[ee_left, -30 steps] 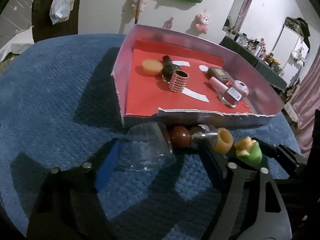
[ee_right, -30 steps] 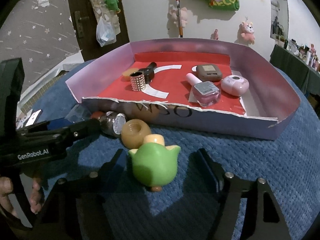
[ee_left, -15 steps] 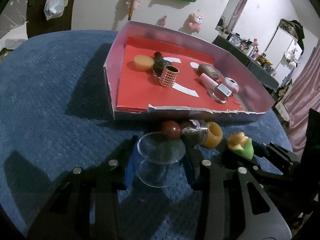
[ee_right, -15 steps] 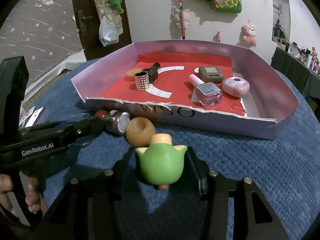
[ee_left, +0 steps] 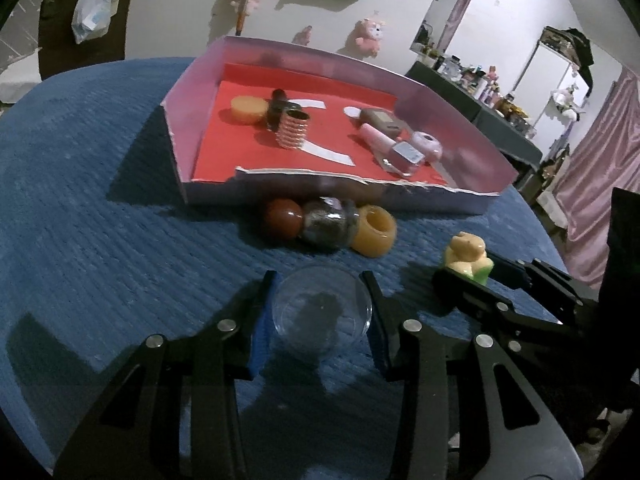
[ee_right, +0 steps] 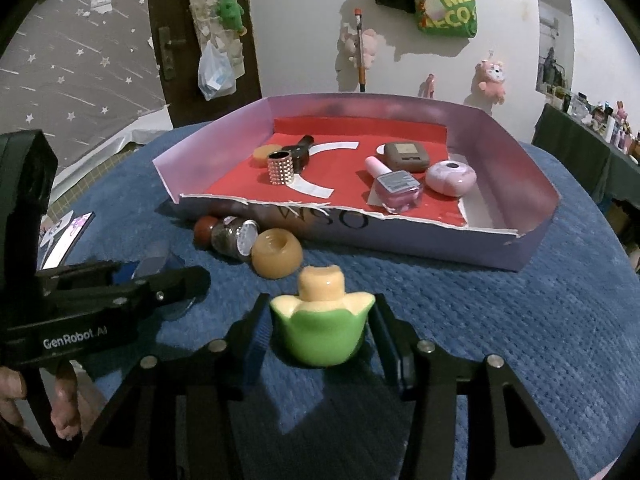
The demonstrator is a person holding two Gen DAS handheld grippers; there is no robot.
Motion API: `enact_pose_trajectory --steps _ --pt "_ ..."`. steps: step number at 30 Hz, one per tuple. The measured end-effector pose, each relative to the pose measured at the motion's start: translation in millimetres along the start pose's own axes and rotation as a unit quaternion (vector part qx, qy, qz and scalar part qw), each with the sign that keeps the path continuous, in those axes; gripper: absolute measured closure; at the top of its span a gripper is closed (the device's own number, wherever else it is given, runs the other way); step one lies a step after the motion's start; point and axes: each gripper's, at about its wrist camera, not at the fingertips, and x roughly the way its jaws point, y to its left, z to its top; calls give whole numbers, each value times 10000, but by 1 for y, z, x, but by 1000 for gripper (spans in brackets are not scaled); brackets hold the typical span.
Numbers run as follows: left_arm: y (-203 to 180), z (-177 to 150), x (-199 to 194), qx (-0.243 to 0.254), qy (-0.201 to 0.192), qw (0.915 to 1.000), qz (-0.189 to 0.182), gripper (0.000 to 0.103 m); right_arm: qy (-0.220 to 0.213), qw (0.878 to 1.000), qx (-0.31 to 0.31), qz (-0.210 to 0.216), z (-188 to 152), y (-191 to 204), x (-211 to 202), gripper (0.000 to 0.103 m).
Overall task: Organize rigid objects
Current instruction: 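Grasp the clear glass cup with the left tool while the right tool grasps the green frog toy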
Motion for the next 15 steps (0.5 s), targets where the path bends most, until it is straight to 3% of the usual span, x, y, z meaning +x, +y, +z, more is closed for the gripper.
enact_pose_trajectory --steps 7,15 --pt "-15 -3 6 189 85 9997 -85 65 28 9996 -125 -243 -3 2 -6 51" --pt "-16 -5 5 244 57 9997 -45 65 -8 9999 94 -58 -9 -9 -10 52"
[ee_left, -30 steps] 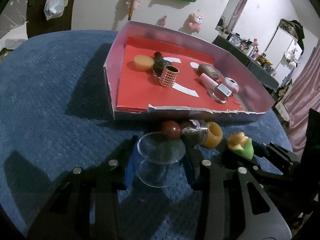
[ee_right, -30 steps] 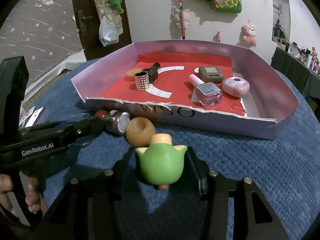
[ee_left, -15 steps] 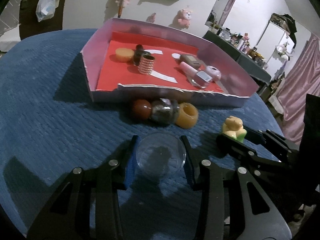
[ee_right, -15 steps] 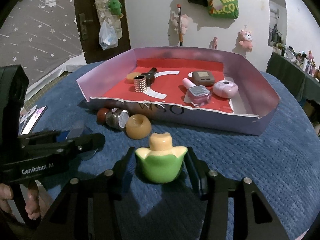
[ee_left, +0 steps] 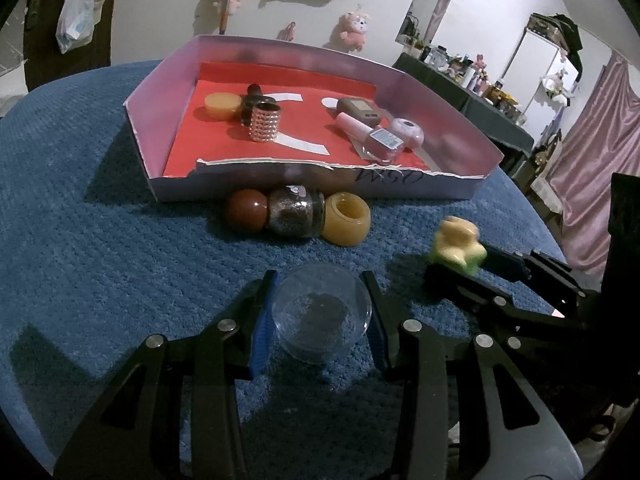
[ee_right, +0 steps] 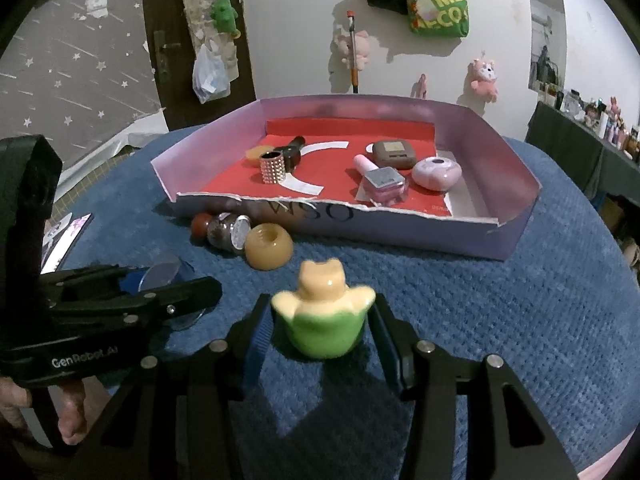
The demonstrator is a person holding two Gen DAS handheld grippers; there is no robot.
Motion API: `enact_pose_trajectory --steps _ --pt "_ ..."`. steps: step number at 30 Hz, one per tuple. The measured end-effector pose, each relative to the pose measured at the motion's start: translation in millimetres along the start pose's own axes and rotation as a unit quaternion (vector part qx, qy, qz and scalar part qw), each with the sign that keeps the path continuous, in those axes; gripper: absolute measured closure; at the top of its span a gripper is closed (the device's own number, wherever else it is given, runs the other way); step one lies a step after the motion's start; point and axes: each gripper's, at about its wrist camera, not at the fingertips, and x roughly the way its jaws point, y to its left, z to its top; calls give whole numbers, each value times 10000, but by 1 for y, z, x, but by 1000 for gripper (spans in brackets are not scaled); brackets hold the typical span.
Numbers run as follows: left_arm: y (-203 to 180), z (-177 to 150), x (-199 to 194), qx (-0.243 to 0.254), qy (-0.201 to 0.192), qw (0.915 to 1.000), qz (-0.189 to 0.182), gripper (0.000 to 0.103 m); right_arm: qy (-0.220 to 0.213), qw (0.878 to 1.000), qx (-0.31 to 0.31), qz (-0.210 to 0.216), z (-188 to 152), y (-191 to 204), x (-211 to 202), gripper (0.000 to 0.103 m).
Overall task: Organize rigid objects
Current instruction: 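Grasp the clear glass cup with the left tool while the right tool grasps the green frog toy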
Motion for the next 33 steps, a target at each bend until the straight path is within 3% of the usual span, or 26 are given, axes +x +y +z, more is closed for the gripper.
enact_pose_trajectory --steps 11,18,23,26,33 --pt "-1 0 0 25 11 10000 2 64 88 9994 251 200 3 -6 10 51" --pt "-2 -1 1 29 -17 10000 -56 61 22 9997 191 173 13 0 22 39" --pt "-2 -2 1 82 -74 9999 -56 61 73 9997 166 139 11 1 29 38" --pt "-1 -2 2 85 -89 9999 -80 61 58 9998 153 94 11 0 29 52" --pt "-3 -5 -2 161 -106 9998 -49 63 71 9997 165 155 9 -1 26 52"
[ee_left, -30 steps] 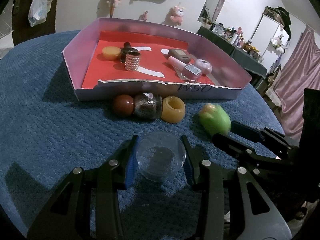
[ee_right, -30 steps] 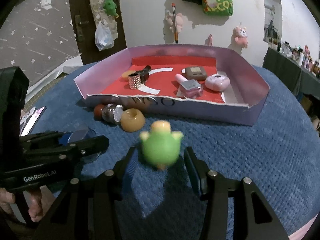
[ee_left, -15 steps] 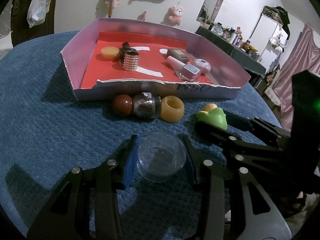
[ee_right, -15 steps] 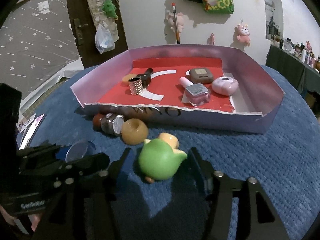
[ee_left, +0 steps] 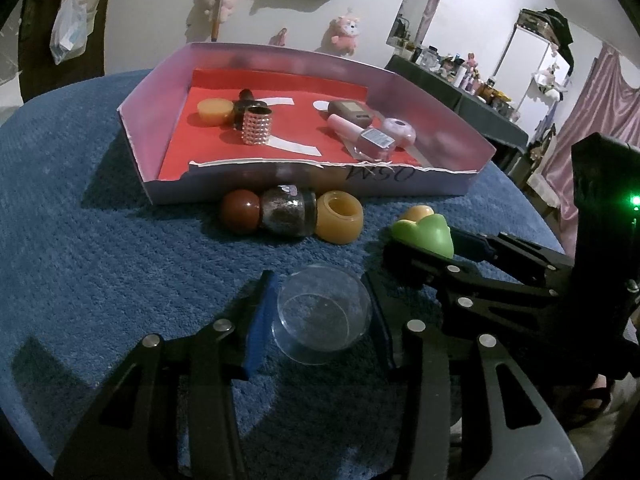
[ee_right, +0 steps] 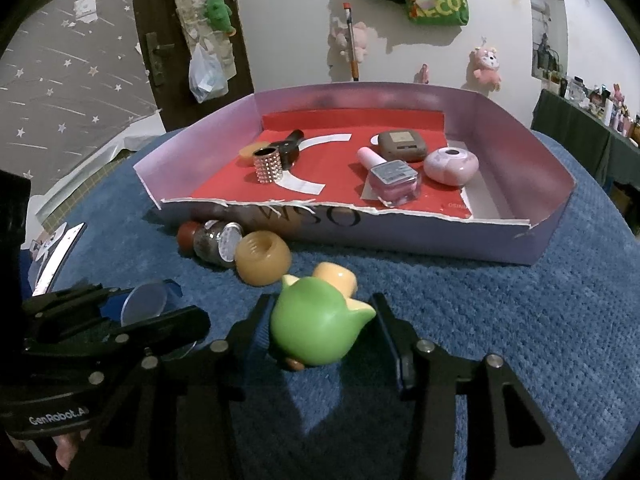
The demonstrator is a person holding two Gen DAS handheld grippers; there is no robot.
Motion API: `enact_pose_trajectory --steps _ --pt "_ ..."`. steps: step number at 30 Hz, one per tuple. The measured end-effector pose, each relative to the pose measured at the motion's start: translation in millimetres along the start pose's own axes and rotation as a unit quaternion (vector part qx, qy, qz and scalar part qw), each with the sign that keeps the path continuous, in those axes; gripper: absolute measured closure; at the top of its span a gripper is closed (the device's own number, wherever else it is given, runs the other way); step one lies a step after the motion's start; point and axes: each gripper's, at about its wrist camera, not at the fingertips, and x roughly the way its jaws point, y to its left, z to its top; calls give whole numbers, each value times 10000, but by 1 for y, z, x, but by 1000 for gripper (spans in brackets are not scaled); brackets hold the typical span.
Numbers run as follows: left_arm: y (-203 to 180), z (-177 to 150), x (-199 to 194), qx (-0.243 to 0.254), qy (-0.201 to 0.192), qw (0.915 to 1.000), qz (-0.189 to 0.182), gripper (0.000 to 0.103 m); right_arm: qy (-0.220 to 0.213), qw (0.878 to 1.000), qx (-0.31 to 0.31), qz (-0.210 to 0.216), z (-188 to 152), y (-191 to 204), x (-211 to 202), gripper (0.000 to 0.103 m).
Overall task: Organize rigid objects
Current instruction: 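Grasp the clear glass cup with the left tool while the right tool grasps the green frog toy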
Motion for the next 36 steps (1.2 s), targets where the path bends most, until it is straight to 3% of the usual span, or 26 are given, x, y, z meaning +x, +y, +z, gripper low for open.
enact_pose_trajectory --steps 36 --pt "-3 29 -14 41 -351 9992 -167 66 -289 9988 51 390 18 -9 -41 52"
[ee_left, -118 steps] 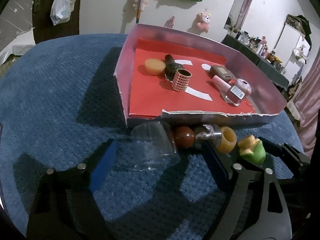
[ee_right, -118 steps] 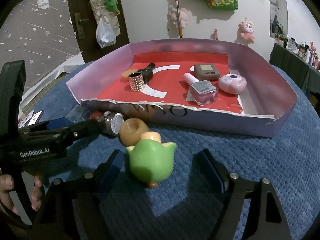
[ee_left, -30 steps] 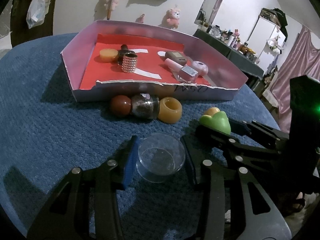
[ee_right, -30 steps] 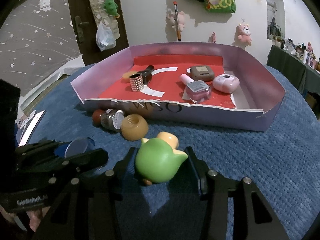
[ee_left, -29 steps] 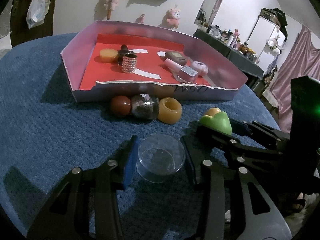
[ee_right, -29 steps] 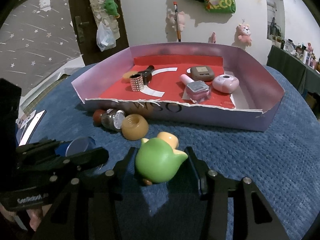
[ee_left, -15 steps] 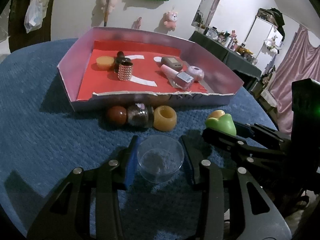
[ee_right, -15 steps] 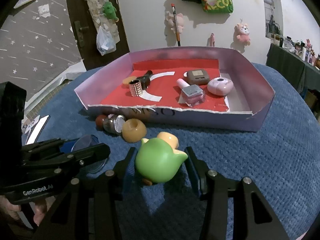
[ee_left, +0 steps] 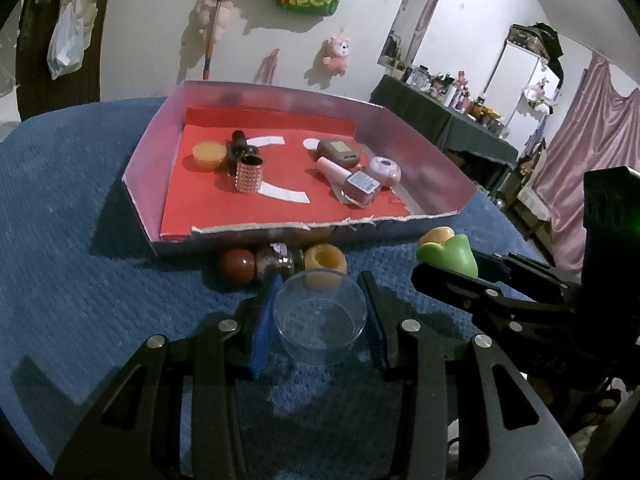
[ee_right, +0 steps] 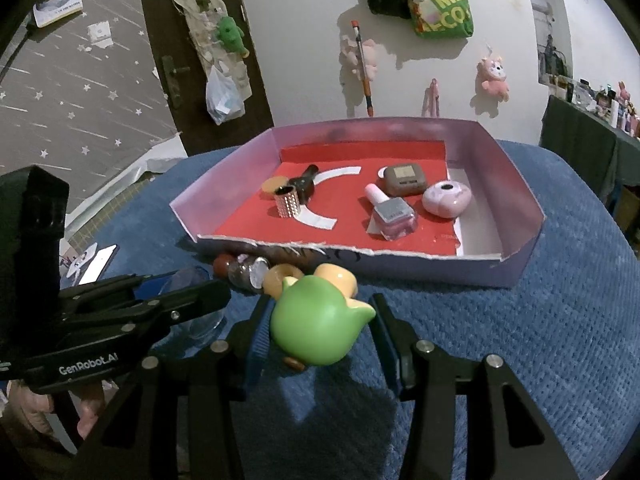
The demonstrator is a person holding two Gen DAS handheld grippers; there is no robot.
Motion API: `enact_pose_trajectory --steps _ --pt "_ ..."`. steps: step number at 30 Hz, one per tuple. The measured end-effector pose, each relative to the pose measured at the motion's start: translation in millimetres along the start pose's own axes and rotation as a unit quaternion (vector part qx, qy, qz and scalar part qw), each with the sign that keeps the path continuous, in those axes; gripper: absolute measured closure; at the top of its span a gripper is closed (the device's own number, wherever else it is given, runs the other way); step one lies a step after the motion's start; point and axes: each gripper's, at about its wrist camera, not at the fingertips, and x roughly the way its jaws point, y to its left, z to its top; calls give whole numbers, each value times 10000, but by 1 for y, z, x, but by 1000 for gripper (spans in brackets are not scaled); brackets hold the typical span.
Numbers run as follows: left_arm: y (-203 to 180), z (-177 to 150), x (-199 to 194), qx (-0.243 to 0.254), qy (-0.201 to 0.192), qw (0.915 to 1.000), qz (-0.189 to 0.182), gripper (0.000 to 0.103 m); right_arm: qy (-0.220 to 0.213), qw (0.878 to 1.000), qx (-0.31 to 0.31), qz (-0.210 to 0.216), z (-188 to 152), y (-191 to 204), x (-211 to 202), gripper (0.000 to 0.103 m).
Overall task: Organize rigid objects
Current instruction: 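Grasp the clear glass cup with the left tool while the right tool grasps the green frog toy, then lift both held objects and carry them over the red-lined box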
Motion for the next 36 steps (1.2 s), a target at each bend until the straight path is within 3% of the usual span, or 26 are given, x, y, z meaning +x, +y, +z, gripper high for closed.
enact_pose_trajectory --steps 18,36 --pt "-4 36 -11 189 -363 9992 36 66 -297 9994 -156 107 35 2 -10 52" --pt "2 58 -5 192 -374 9991 62 66 -233 9995 -155 173 60 -4 2 52"
